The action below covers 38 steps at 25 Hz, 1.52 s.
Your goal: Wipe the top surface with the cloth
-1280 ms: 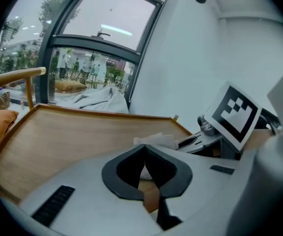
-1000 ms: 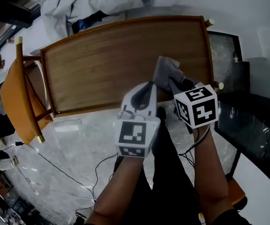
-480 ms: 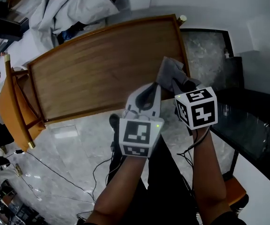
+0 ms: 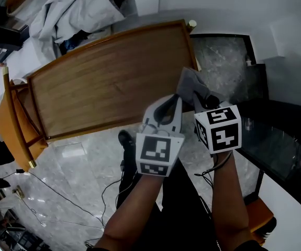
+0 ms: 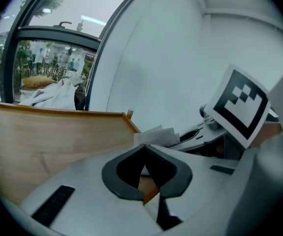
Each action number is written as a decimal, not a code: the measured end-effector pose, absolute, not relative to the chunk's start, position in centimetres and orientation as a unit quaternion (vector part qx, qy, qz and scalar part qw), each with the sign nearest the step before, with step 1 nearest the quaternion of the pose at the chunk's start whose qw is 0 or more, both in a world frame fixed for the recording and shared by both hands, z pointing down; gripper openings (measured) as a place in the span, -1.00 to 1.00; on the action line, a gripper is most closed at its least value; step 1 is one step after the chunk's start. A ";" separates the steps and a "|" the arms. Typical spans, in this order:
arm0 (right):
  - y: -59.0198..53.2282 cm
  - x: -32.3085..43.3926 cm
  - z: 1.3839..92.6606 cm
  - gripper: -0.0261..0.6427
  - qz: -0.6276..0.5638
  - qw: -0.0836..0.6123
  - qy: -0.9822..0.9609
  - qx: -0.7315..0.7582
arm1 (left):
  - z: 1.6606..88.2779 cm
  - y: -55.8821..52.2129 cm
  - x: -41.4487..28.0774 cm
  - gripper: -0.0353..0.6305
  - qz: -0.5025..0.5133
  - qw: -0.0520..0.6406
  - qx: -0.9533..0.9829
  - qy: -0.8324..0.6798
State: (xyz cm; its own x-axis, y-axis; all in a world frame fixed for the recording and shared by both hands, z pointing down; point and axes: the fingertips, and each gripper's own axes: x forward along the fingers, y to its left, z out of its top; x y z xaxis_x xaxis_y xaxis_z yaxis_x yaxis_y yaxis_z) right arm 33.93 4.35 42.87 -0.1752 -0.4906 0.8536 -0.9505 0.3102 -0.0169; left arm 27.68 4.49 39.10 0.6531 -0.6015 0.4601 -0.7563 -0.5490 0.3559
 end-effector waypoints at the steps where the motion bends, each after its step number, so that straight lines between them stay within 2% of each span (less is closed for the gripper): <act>1: 4.3 34.3 42.7 -0.84 0.289 0.396 -0.706 0.511 | 39.1 4.5 27.8 -0.86 0.143 0.270 0.868 -0.391; 9: 3.9 36.6 41.4 -0.84 0.257 0.415 -0.697 0.525 | 39.1 4.6 28.1 -0.86 0.144 0.269 0.867 -0.394; 14: 3.4 32.7 38.8 -0.83 0.226 0.375 -0.742 0.508 | 38.2 4.7 25.0 -0.86 0.134 0.269 0.854 -0.424; 18: 3.0 24.7 37.4 -0.83 0.217 0.326 -0.794 0.466 | 37.2 5.1 18.5 -0.86 0.134 0.259 0.839 -0.460; 23: 3.2 10.1 37.7 -0.83 0.232 0.281 -0.843 0.395 | 36.6 5.4 5.5 -0.86 0.128 0.256 0.803 -0.523; 30: 6.3 -9.5 39.6 -0.83 0.241 0.266 -0.893 0.273 | 36.3 8.4 -12.4 -0.86 0.120 0.261 0.735 -0.614; 34: 8.2 -16.5 42.1 -0.83 0.256 0.277 -0.898 0.227 | 36.1 9.7 -18.3 -0.86 0.106 0.263 0.718 -0.635; 38: 9.2 -20.2 43.4 -0.83 0.275 0.282 -0.897 0.199 | 36.7 10.7 -20.7 -0.86 0.106 0.266 0.719 -0.633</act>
State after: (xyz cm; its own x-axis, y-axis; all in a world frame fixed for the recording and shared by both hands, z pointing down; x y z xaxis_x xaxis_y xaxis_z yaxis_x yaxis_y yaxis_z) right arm -20.23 9.17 43.44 -0.7620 -0.2012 0.6155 -0.5118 0.7695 -0.3820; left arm -20.69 10.74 36.72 0.1762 -0.8541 0.4894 -0.9668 -0.0567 0.2491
